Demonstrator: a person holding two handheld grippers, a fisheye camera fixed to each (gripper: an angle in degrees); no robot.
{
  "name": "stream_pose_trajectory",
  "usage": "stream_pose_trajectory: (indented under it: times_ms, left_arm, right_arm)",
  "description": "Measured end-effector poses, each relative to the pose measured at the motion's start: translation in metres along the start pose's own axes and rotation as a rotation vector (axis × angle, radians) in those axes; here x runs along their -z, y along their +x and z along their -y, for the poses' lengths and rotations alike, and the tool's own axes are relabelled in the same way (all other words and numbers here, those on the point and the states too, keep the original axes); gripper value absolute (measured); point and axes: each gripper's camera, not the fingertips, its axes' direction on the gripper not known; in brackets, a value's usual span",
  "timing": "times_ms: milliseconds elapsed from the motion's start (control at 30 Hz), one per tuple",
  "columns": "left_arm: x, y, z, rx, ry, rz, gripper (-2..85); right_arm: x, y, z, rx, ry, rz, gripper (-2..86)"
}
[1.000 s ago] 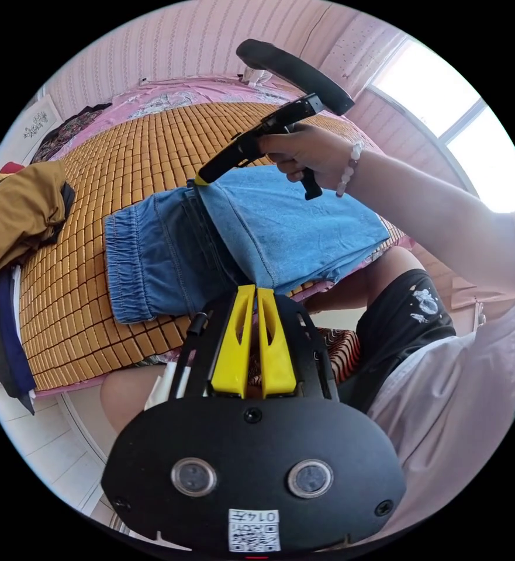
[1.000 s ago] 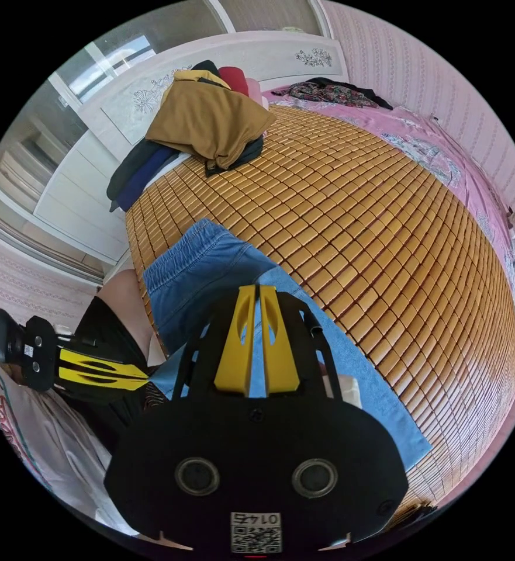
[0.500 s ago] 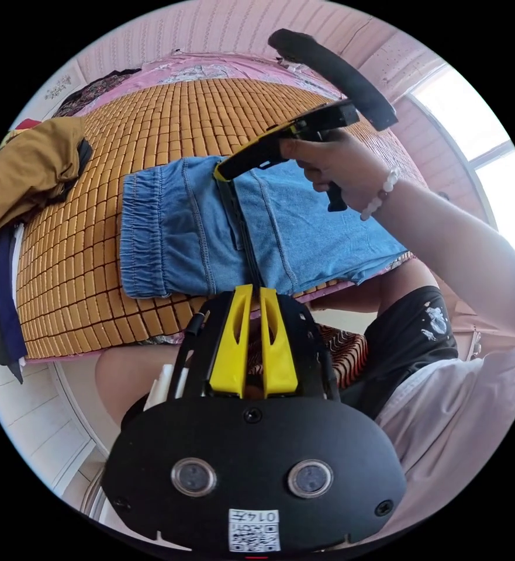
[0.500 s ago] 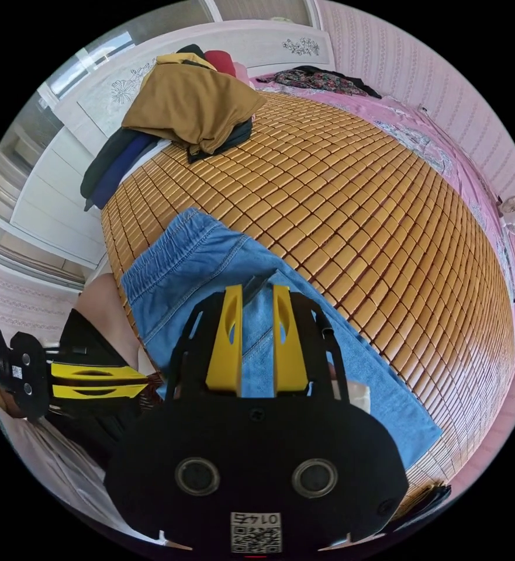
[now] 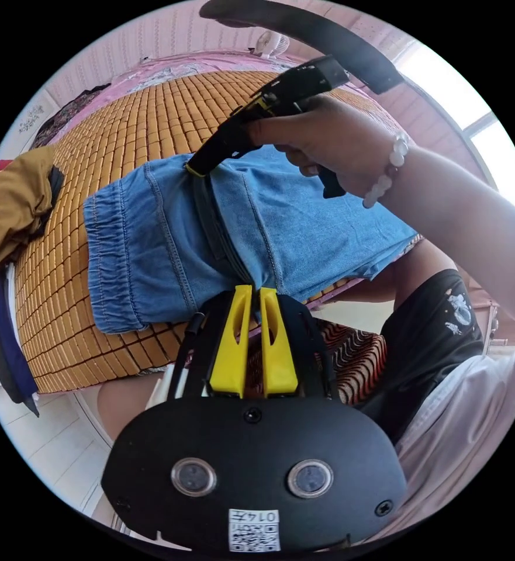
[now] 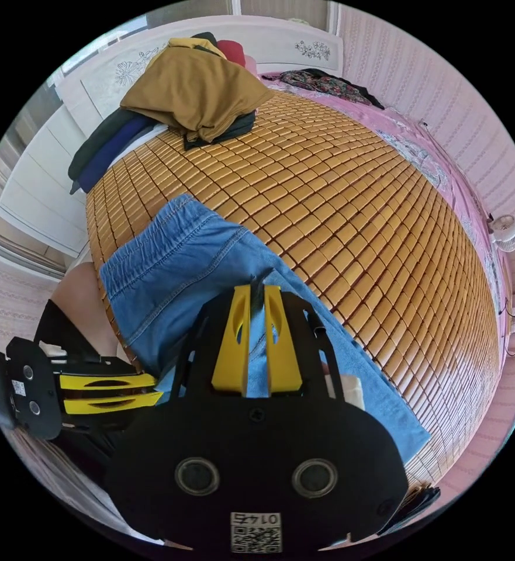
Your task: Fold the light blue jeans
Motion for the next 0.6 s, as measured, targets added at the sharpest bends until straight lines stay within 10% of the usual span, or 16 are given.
stream_pose_trajectory:
  times_ms: [600]
  left_arm:
    - [0.02, 0.02, -0.019, -0.033, 0.095, 0.046, 0.5]
  right_arm:
    - [0.052, 0.038, -0.053, -0.16, 0.179, 0.237, 0.4]
